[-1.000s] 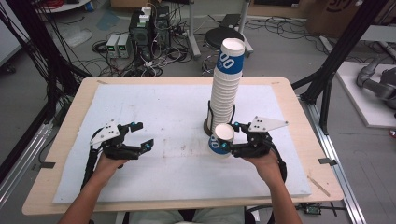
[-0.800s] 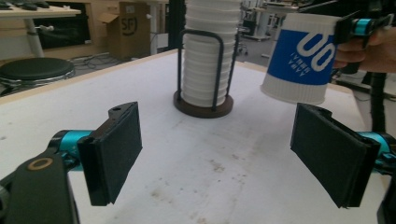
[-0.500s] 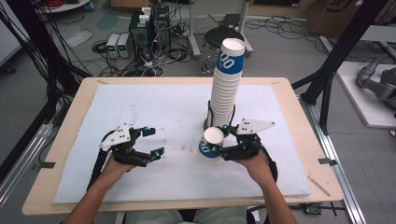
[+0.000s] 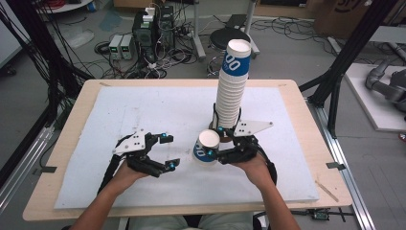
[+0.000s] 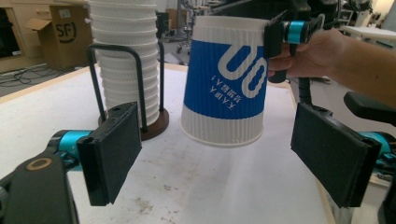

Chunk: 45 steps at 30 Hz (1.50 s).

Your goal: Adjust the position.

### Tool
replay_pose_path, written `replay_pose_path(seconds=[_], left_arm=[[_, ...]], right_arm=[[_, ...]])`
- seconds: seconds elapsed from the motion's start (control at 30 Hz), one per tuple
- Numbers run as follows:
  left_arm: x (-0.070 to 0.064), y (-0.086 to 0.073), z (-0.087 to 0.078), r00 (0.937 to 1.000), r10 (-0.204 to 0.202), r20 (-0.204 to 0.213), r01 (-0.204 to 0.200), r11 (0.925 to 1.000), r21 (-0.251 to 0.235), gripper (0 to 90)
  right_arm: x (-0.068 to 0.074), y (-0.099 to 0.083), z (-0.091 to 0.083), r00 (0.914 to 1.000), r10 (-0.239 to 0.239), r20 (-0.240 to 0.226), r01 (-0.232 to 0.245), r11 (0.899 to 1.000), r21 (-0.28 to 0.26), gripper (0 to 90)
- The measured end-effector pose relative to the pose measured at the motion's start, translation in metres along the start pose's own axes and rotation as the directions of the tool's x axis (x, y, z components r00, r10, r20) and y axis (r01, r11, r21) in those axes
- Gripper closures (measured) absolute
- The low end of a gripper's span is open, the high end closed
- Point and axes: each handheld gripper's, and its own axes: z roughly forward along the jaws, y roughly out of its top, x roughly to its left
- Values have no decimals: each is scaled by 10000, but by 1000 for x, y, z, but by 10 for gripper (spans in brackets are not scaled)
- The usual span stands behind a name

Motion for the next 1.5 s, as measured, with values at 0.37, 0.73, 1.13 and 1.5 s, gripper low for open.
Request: replay_pose_path(seconds=[0.37, 0.73, 1.13, 1.5], left_arm=[[-6, 1, 20, 9985, 221, 492, -230, 9996, 178, 160], [-9, -1, 28, 9974, 114, 709, -133, 9996, 264, 158], [-9, -4, 30, 9957, -265, 882, 260, 9996, 61, 180], [-7, -2, 25, 9971, 66, 754, -72, 9999, 84, 276]], right_arm=[[6, 7, 17, 9948, -83, -1012, 49, 9994, -337, 315], [11, 11, 23, 9902, -245, -1376, 192, 9990, -397, 316], [11, 11, 25, 9858, -27, -1680, -83, 9979, -647, 317], [8, 12, 24, 9855, 39, -1698, -158, 9975, -690, 323]])
